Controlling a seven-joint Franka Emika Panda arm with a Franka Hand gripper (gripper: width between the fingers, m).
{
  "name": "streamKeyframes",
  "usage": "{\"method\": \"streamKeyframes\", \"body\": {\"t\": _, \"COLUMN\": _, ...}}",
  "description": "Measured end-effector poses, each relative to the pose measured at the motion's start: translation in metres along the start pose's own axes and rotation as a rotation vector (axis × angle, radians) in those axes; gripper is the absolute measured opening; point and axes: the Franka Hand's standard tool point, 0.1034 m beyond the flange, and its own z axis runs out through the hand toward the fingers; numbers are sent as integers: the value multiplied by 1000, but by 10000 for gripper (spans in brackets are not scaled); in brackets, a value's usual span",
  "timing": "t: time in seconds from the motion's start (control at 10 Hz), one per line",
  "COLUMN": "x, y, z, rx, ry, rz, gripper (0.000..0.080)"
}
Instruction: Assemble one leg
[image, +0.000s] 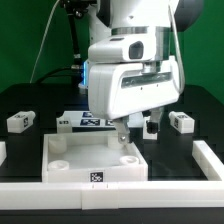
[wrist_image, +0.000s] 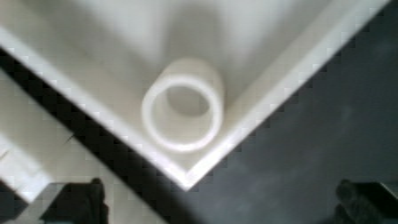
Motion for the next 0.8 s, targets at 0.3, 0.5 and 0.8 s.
{"method": "streamKeyframes", "body": {"t": 0.3, "x": -38, "y": -11, "z": 10, "rx": 105, "ry": -63, "rz": -287, "gripper": 650}}
{"method": "streamKeyframes", "body": {"t": 0.5, "x": -47, "y": -7, "z": 6, "rx": 112, "ry": -70, "rz": -276, "gripper": 650}}
{"method": "streamKeyframes", "body": {"t": 0.8, "x": -49, "y": -7, "z": 8, "rx": 103, "ry": -62, "rz": -326, "gripper": 650}}
